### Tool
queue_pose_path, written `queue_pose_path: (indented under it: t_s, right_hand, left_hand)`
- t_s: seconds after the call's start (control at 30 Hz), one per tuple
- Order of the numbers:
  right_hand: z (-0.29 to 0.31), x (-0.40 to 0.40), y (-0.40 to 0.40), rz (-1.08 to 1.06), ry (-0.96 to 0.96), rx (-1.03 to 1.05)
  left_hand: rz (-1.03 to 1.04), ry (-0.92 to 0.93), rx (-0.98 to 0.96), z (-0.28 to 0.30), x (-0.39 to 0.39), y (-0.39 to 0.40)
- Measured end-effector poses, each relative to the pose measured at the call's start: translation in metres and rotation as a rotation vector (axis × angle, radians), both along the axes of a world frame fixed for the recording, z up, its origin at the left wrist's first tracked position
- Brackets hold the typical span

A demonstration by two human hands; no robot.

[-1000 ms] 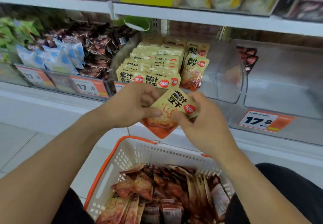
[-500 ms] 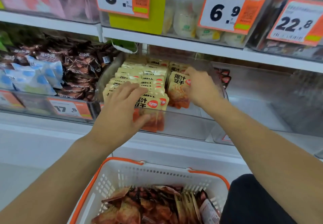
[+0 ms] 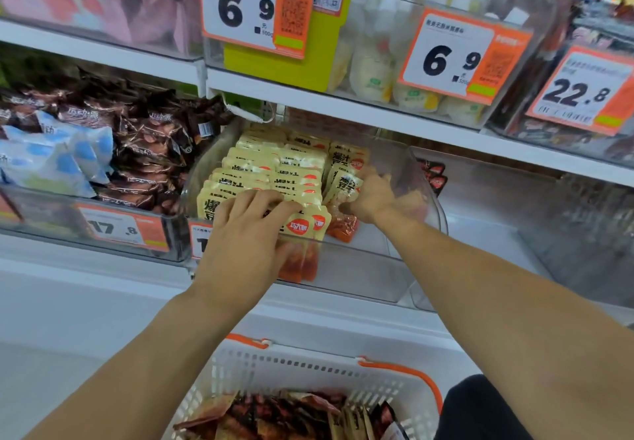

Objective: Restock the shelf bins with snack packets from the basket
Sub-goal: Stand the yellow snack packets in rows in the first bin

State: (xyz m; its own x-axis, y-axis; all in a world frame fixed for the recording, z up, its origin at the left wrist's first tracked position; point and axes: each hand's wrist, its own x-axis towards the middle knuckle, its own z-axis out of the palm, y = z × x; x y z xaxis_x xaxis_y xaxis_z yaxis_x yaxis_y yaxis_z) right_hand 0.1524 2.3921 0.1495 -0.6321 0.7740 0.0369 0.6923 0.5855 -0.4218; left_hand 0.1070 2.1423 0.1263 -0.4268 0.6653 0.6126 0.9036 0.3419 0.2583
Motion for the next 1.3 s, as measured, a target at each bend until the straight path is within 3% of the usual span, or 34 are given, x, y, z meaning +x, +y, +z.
queue_pose_path:
  t_s: [0.3, 0.57, 1.1, 1.17, 1.3]
  right_hand:
    - [0.006, -0.012, 0.010, 0.034, 0.014, 0.029]
    - [0.000, -0.018, 0.010, 0.045, 0.141, 0.197]
    - [-0.007, -0.020, 0.013, 0.007, 0.048, 0.397]
    - [-0.010, -0.022, 0.014, -0.007, 0.068, 0.343]
    - [-0.014, -0.024, 0.013, -0.010, 0.262, 0.016]
  left_hand:
    - [0.033, 0.009, -0.006, -0.001, 0.000, 0.004]
    - [0.043, 0.032, -0.008, -0.002, -0.001, 0.004]
    - [0.055, 0.019, -0.062, 0.001, 0.001, 0.003]
    - [0.053, 0.021, -0.064, 0.000, 0.000, 0.003]
    - [0.060, 0.015, -0.061, 0.002, 0.001, 0.004]
